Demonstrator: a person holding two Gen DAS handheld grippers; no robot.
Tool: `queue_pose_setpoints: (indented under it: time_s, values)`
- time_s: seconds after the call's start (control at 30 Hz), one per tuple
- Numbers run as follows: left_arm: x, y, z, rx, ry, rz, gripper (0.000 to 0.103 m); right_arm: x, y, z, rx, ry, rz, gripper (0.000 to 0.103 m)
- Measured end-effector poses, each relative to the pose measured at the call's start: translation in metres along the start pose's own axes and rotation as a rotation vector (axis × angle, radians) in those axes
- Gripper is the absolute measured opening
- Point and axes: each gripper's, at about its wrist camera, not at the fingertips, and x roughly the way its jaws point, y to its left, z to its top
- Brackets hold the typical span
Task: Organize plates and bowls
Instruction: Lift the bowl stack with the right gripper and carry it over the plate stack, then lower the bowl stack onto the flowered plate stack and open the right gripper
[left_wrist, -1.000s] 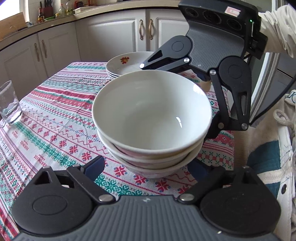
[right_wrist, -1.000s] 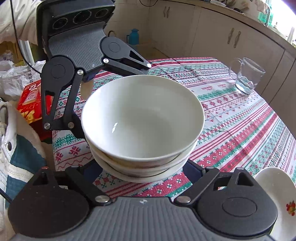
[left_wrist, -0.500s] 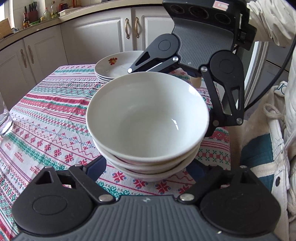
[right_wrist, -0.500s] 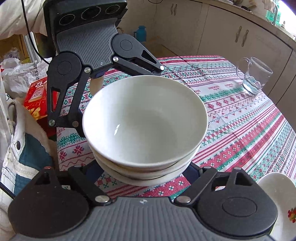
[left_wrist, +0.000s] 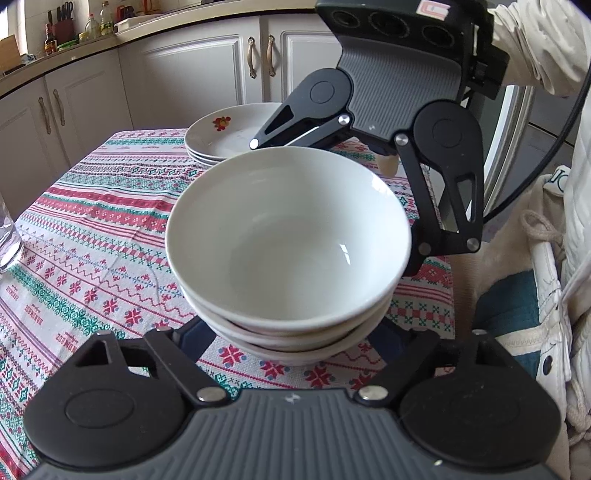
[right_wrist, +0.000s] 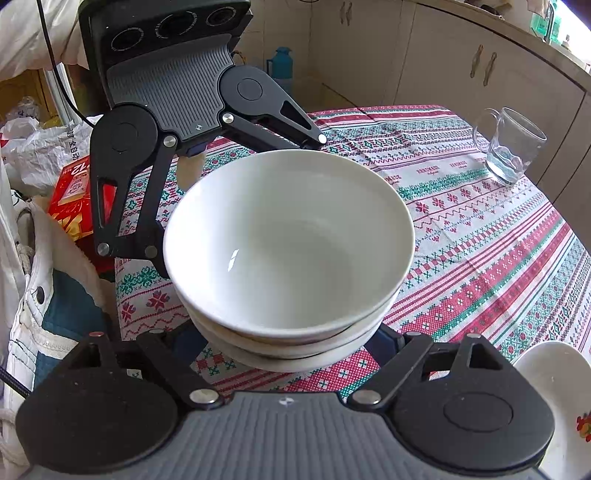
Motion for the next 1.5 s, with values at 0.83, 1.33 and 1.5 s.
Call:
queue_pose_setpoints:
  time_s: [0.83,1.33,1.5]
  values:
    - [0.018,0.004,0.078,0.005,-0.018,-0.006,0.087,-0.063,-0.030,-0.020,0.023,-0.037,-0.031,0.091]
    - [0.096,0.038,0.158,0.125,-0.060,-0.018,0.087,-0.110,-0.109,-0.068,0.081,-0.027,-0.182,0.091]
    - [0.119,0.047,0.163,0.121,-0.039,-0.035,0.087,-0.107,-0.129,-0.087,0.128,-0.021,-0.186,0.091]
